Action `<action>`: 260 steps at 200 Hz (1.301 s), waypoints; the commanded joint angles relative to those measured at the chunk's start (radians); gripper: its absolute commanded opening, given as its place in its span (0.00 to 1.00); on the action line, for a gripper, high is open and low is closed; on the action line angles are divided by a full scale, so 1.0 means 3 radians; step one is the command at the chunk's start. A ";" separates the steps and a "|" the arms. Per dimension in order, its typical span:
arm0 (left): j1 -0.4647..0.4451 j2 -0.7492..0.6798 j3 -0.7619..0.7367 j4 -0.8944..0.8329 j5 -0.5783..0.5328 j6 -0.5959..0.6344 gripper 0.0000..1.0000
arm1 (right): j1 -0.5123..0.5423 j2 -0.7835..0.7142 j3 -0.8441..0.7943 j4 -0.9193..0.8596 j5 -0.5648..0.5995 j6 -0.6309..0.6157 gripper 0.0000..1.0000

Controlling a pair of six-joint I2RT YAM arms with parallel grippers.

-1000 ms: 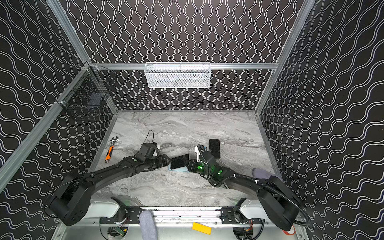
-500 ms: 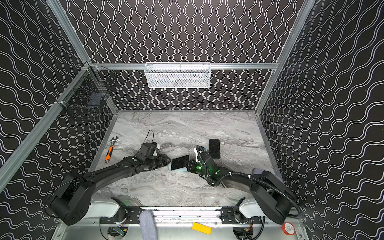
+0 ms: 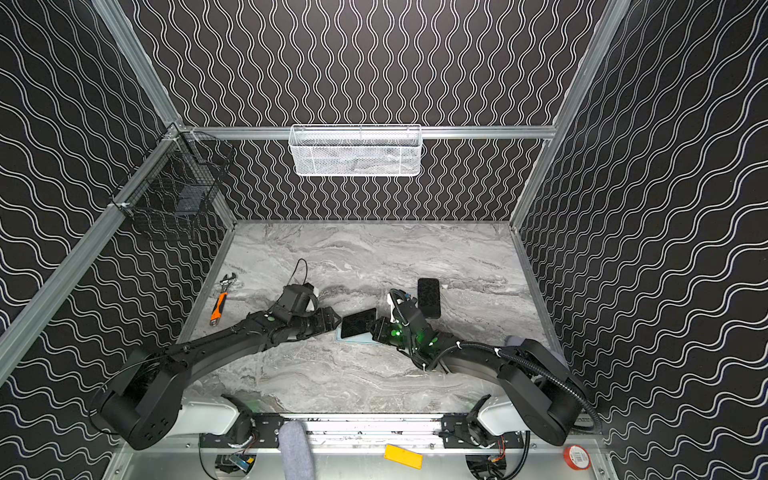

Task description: Put the phone into the phone case

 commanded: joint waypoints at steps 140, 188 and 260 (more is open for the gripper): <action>0.0001 0.0037 0.0097 0.0018 -0.0019 0.0040 0.76 | 0.0036 0.0051 0.0213 -0.0448 0.0189 0.0479 0.00; 0.0000 0.0060 0.0051 0.0092 0.0035 0.0018 0.76 | 0.0035 0.0099 0.0187 -0.0483 0.0238 0.0441 0.00; 0.0002 0.0244 0.0047 0.0274 0.0132 -0.0037 0.76 | 0.0034 0.0120 0.0109 -0.0495 0.0247 0.0433 0.00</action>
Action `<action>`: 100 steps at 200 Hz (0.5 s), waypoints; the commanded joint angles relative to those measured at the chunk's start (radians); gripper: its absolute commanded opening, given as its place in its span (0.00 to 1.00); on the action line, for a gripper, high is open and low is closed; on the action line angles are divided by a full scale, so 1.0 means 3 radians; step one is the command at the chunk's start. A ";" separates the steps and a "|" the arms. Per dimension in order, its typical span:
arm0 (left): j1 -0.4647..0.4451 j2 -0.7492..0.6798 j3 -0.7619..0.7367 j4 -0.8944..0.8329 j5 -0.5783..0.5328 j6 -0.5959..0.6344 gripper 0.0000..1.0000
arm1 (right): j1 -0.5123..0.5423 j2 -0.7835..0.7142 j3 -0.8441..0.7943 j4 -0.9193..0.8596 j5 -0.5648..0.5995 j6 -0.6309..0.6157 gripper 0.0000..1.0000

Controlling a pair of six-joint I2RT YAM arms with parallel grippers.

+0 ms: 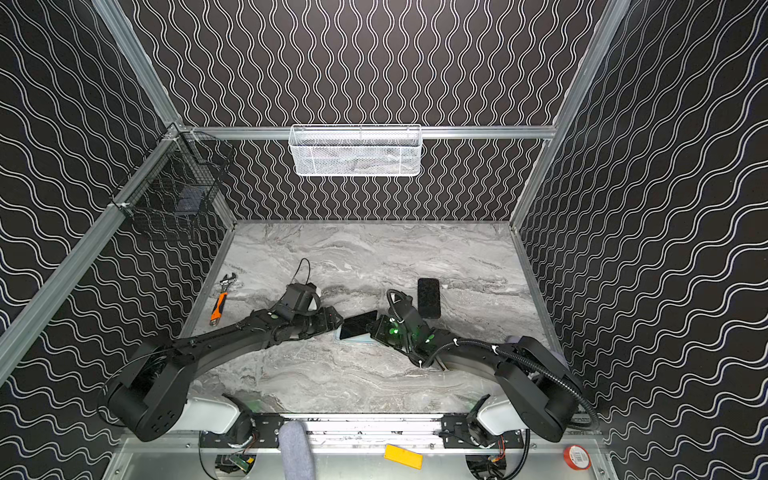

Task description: Put the phone into the phone case

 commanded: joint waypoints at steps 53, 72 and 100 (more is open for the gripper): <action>0.0002 0.0220 -0.0055 0.0406 0.0183 -0.0140 0.76 | -0.0002 0.0064 -0.0069 -0.0166 0.0120 -0.0028 0.00; -0.0003 0.0252 -0.0079 0.0500 0.0235 -0.0186 0.76 | -0.0002 0.0086 -0.0083 -0.0161 0.0111 -0.0031 0.00; -0.0001 0.0275 -0.0076 0.0526 0.0258 -0.0208 0.76 | -0.0001 0.0106 -0.0115 -0.0109 0.0099 -0.0026 0.00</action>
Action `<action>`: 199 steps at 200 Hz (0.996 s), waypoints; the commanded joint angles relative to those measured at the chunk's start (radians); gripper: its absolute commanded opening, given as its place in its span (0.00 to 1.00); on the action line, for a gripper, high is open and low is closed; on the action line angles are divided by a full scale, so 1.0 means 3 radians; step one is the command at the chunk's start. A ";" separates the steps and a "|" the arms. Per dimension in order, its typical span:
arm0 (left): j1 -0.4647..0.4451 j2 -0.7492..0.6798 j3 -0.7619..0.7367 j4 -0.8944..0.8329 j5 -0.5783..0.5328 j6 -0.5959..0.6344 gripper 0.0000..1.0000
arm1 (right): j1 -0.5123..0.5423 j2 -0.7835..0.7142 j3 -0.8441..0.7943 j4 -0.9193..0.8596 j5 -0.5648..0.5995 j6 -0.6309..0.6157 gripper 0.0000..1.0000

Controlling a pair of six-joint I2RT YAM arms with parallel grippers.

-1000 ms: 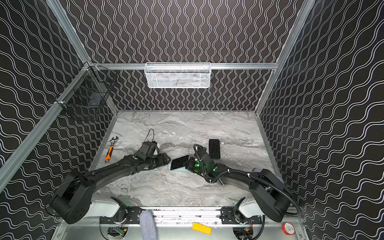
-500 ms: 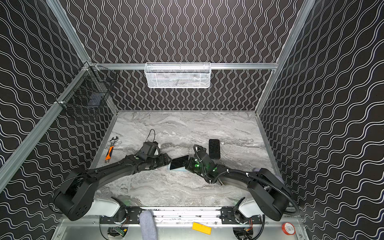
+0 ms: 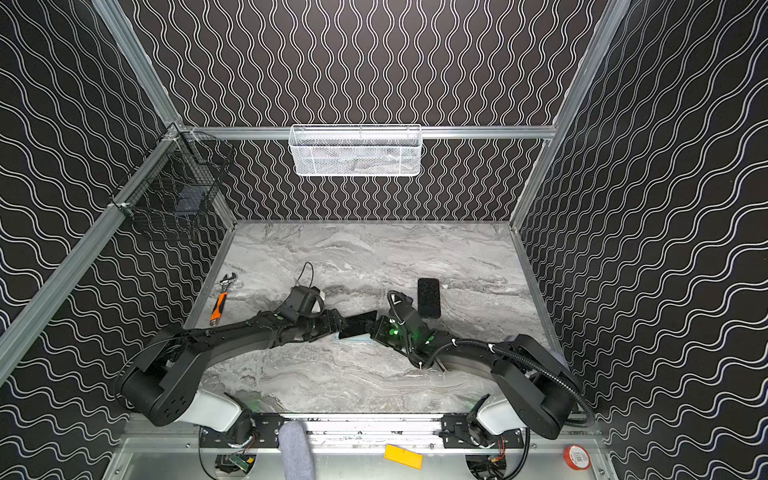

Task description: Put the phone into the phone case

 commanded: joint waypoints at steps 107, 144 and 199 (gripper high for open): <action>-0.0004 0.0023 0.0009 0.0203 0.0077 -0.0081 0.76 | -0.0002 0.0235 -0.0065 -0.0212 0.0060 -0.0017 0.00; -0.0007 0.0036 0.0031 0.0201 0.0079 -0.0075 0.76 | 0.0004 0.0246 -0.0059 -0.0223 0.0047 -0.0022 0.00; -0.0005 0.0049 0.0130 0.0110 -0.0009 0.0022 0.76 | 0.0001 0.0289 -0.0003 -0.0233 -0.0116 -0.0145 0.00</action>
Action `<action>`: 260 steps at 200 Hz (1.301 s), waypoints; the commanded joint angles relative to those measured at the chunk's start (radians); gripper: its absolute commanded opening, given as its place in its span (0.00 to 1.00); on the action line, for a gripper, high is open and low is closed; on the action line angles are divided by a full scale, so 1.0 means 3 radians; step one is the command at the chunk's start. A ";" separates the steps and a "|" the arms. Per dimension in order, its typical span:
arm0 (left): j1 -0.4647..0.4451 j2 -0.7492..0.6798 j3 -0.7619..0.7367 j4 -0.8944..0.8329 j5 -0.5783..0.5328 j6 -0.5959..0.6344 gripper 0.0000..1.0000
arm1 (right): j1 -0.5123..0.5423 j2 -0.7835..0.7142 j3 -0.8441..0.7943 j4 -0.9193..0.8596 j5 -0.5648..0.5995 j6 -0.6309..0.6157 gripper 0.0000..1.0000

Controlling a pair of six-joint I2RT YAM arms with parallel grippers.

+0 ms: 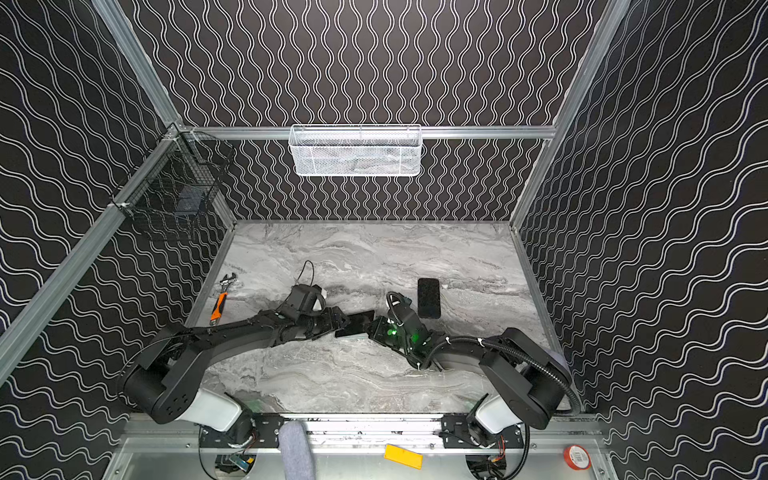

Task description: Put the phone into the phone case

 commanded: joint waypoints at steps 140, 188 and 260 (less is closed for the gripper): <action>0.0005 -0.0097 0.0107 -0.0058 -0.0160 0.0071 0.76 | -0.0049 0.0095 0.0012 -0.0592 -0.0114 -0.0171 0.00; 0.0006 -0.0323 0.0056 -0.0245 -0.0410 0.0031 0.76 | -0.0071 0.0024 0.0042 -0.0703 -0.0060 -0.0245 0.00; 0.0009 -0.0241 0.0089 -0.0187 -0.0323 0.0025 0.76 | -0.0071 -0.0021 0.0115 -0.0856 0.0045 -0.0341 0.37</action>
